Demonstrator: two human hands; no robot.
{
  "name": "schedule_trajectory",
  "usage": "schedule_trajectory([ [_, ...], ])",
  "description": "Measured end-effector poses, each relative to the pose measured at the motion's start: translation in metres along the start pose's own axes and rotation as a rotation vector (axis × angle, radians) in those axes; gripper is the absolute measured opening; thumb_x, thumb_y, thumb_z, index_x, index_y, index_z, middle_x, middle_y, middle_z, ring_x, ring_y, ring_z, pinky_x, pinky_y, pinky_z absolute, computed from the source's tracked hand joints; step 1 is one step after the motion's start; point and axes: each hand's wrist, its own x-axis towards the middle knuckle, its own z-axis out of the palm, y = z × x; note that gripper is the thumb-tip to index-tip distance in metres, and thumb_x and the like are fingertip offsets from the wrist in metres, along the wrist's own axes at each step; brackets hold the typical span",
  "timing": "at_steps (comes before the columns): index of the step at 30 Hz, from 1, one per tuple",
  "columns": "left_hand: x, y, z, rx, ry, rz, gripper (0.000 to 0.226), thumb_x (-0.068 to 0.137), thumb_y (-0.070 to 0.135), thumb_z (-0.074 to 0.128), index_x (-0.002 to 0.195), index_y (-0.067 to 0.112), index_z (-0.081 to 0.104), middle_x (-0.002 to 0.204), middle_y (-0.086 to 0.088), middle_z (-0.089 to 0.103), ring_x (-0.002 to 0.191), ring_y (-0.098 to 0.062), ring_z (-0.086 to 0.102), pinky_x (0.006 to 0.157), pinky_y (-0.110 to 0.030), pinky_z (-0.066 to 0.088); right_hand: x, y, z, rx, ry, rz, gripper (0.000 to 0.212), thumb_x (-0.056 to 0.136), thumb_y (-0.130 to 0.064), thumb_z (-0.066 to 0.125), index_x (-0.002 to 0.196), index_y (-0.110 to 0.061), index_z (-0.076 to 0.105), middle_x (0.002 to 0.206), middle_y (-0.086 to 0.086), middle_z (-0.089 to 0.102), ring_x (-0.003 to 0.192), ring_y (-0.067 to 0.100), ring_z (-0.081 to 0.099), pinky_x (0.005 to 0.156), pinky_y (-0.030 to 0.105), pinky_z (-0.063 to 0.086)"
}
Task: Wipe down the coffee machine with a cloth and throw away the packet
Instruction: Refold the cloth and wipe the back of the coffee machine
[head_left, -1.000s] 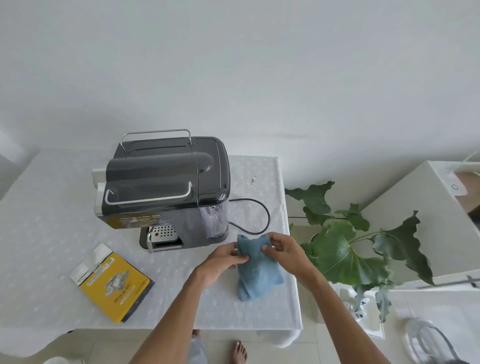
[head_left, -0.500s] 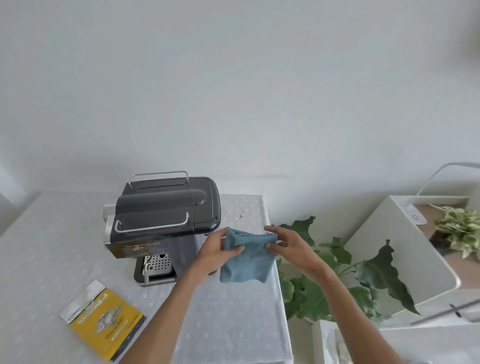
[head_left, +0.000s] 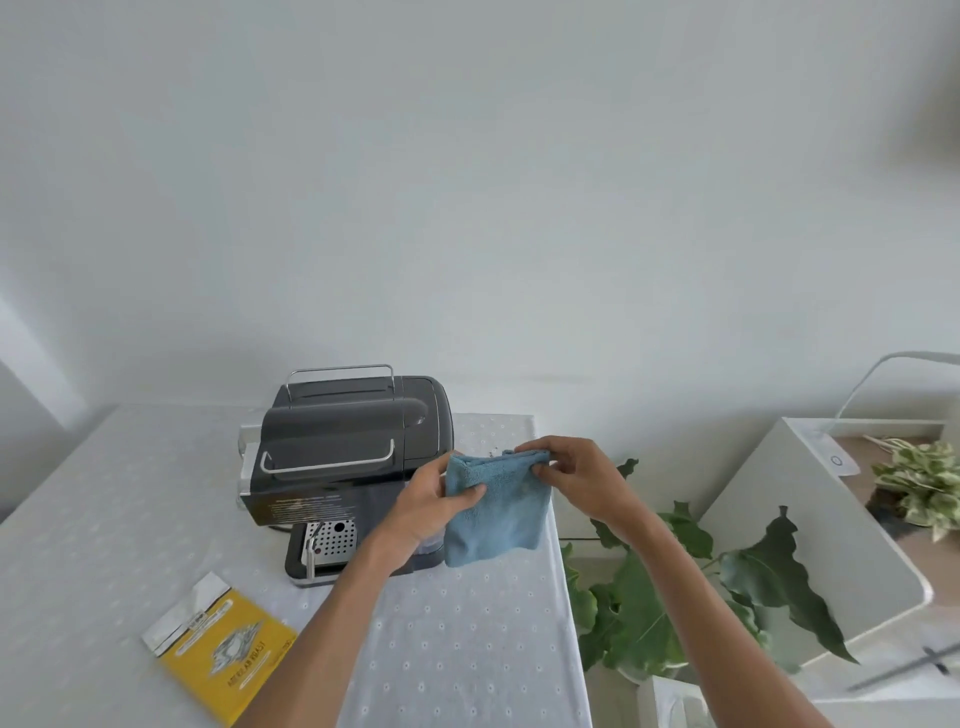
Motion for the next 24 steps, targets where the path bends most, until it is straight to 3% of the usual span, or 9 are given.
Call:
schedule_trajectory([
  [3,-0.002,0.009,-0.004,0.045,-0.001,0.033,0.022,0.085,0.013,0.076,0.105,0.015,0.065,0.106,-0.012,0.072,0.1,-0.02,0.067,0.097,-0.041,0.05,0.003,-0.005,0.002,-0.013,0.046,0.001,0.033,0.095,-0.005,0.06,0.107,-0.031,0.077,0.099,-0.011,0.075,0.063,0.006,0.058,0.063,0.017,0.048],
  [7,-0.002,0.02,-0.007,0.041,-0.031,0.07,0.022,0.087,0.014,0.073,0.108,0.014,0.064,0.108,-0.011,0.071,0.107,-0.025,0.066,0.101,-0.043,0.047,0.002,-0.011,-0.001,0.185,0.005,0.095,0.027,0.092,-0.02,0.072,0.116,-0.032,0.071,0.101,-0.001,0.07,0.069,-0.001,0.057,0.056,0.011,0.042],
  [10,-0.004,0.027,-0.008,0.056,-0.091,0.082,0.017,0.089,0.013,0.07,0.104,0.015,0.064,0.097,-0.004,0.067,0.098,-0.018,0.063,0.096,-0.037,0.044,0.002,-0.01,-0.006,0.212,-0.077,0.16,0.054,0.086,-0.026,0.08,0.133,-0.038,0.058,0.12,0.003,0.066,0.09,0.01,0.062,0.063,0.014,0.043],
  [12,-0.006,0.031,-0.007,0.069,-0.112,0.081,0.015,0.09,0.012,0.069,0.104,0.012,0.063,0.092,-0.002,0.064,0.093,-0.014,0.059,0.09,-0.032,0.042,0.0,-0.008,-0.007,0.225,-0.151,0.168,0.055,0.087,-0.023,0.08,0.135,-0.036,0.058,0.122,0.001,0.069,0.097,0.012,0.061,0.069,0.018,0.044],
  [14,-0.009,0.034,-0.007,0.056,-0.118,0.076,0.015,0.091,0.011,0.068,0.105,0.01,0.062,0.093,-0.003,0.064,0.093,-0.014,0.06,0.09,-0.03,0.042,-0.001,-0.005,-0.007,0.25,-0.198,0.157,0.047,0.088,-0.02,0.078,0.131,-0.033,0.063,0.115,-0.002,0.073,0.095,0.01,0.061,0.077,0.028,0.042],
  [18,-0.012,0.04,-0.007,0.018,-0.137,0.069,0.013,0.092,0.01,0.067,0.104,0.014,0.062,0.095,-0.003,0.065,0.094,-0.015,0.061,0.091,-0.03,0.044,-0.003,-0.005,-0.005,0.323,-0.205,0.161,0.044,0.085,-0.025,0.081,0.127,-0.029,0.068,0.112,0.011,0.073,0.093,0.018,0.055,0.08,0.037,0.036],
  [20,-0.014,0.043,-0.007,0.01,-0.138,0.078,0.014,0.092,0.009,0.066,0.105,0.012,0.062,0.096,-0.002,0.066,0.095,-0.014,0.062,0.09,-0.029,0.045,-0.003,-0.005,-0.005,0.29,-0.224,0.123,0.034,0.086,-0.029,0.079,0.119,-0.02,0.073,0.098,0.009,0.068,0.086,0.018,0.048,0.077,0.034,0.033],
  [24,-0.017,0.049,-0.005,0.033,-0.085,0.088,0.017,0.092,0.009,0.067,0.108,0.01,0.063,0.101,-0.002,0.072,0.098,-0.015,0.068,0.086,-0.024,0.05,-0.006,-0.009,-0.008,0.264,-0.221,0.092,0.022,0.094,-0.018,0.07,0.109,-0.002,0.073,0.067,-0.016,0.059,0.058,-0.002,0.044,0.058,0.012,0.034],
])
